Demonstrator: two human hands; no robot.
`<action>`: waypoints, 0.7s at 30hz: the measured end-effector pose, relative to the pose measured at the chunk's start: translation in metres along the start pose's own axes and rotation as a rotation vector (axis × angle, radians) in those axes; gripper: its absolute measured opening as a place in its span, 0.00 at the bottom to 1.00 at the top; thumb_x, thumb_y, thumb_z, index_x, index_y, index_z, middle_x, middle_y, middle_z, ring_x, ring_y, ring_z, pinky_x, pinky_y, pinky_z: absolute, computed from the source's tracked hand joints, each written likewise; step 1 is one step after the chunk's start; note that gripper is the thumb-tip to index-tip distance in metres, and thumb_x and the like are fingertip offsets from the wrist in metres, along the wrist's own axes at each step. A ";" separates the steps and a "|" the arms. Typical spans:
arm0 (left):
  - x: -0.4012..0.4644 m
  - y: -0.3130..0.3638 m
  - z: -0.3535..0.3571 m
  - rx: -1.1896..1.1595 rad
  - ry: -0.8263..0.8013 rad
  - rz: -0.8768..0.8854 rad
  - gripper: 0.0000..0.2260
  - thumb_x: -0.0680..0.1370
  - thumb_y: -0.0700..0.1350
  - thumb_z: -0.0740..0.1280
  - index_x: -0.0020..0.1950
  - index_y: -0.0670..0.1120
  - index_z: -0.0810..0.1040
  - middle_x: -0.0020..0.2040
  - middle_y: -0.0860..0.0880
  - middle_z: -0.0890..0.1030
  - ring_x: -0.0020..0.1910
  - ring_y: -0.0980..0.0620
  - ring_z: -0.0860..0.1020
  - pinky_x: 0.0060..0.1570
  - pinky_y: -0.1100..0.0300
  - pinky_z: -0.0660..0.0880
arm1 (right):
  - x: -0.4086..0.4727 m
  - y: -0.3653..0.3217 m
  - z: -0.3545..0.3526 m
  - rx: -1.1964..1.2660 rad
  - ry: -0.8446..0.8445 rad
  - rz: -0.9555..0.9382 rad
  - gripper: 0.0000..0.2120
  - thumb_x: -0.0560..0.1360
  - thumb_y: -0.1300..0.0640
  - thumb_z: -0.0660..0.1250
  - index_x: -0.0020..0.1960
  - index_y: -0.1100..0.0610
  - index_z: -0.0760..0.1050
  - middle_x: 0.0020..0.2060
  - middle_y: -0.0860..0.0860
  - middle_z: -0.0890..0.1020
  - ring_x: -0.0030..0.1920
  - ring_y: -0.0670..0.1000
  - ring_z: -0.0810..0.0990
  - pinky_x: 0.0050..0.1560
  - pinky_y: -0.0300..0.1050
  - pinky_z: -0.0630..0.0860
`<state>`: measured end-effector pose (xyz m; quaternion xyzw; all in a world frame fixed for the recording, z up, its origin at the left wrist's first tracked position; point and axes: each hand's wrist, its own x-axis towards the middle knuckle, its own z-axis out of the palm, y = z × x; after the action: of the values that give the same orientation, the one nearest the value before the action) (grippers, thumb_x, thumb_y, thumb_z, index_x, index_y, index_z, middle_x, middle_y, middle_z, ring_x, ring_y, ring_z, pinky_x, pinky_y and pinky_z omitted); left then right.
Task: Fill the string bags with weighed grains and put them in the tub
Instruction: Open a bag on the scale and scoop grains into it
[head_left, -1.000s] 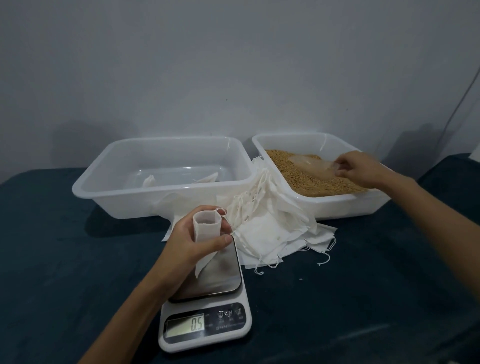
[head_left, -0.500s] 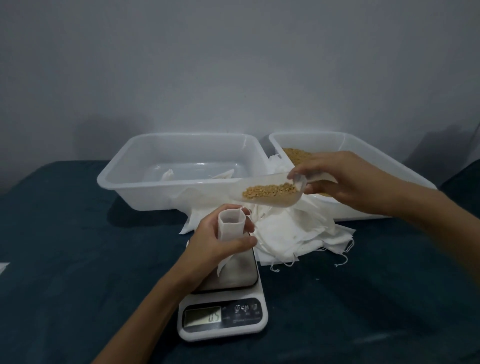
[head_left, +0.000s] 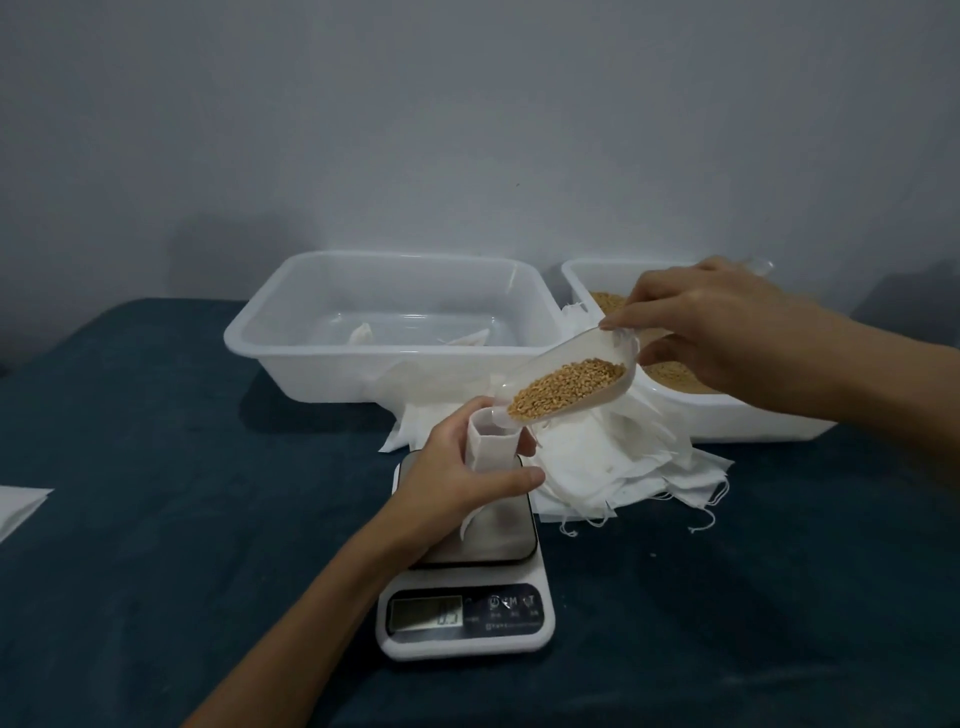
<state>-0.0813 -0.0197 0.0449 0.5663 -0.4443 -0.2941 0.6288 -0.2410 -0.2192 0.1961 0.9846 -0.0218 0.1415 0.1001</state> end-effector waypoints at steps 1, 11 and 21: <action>0.000 0.000 0.000 -0.009 -0.004 0.003 0.17 0.75 0.37 0.78 0.61 0.45 0.78 0.52 0.45 0.84 0.48 0.49 0.83 0.52 0.54 0.80 | 0.001 0.000 0.000 -0.015 0.004 -0.008 0.20 0.76 0.60 0.73 0.67 0.50 0.80 0.55 0.49 0.82 0.53 0.55 0.78 0.60 0.49 0.67; 0.000 0.001 0.000 -0.008 0.001 -0.009 0.20 0.75 0.38 0.78 0.64 0.47 0.77 0.53 0.45 0.85 0.52 0.49 0.84 0.58 0.49 0.81 | 0.004 -0.003 -0.002 -0.127 0.018 -0.089 0.19 0.73 0.61 0.76 0.63 0.53 0.82 0.49 0.50 0.82 0.47 0.56 0.81 0.53 0.54 0.72; -0.001 0.002 0.000 -0.046 0.000 -0.035 0.21 0.75 0.36 0.78 0.66 0.44 0.77 0.52 0.47 0.85 0.52 0.51 0.83 0.56 0.56 0.81 | 0.005 -0.001 0.001 -0.125 0.011 -0.096 0.19 0.75 0.61 0.74 0.65 0.52 0.81 0.51 0.49 0.81 0.50 0.55 0.81 0.57 0.55 0.73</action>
<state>-0.0819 -0.0189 0.0465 0.5595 -0.4276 -0.3150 0.6363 -0.2355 -0.2180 0.1966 0.9756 0.0172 0.1401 0.1681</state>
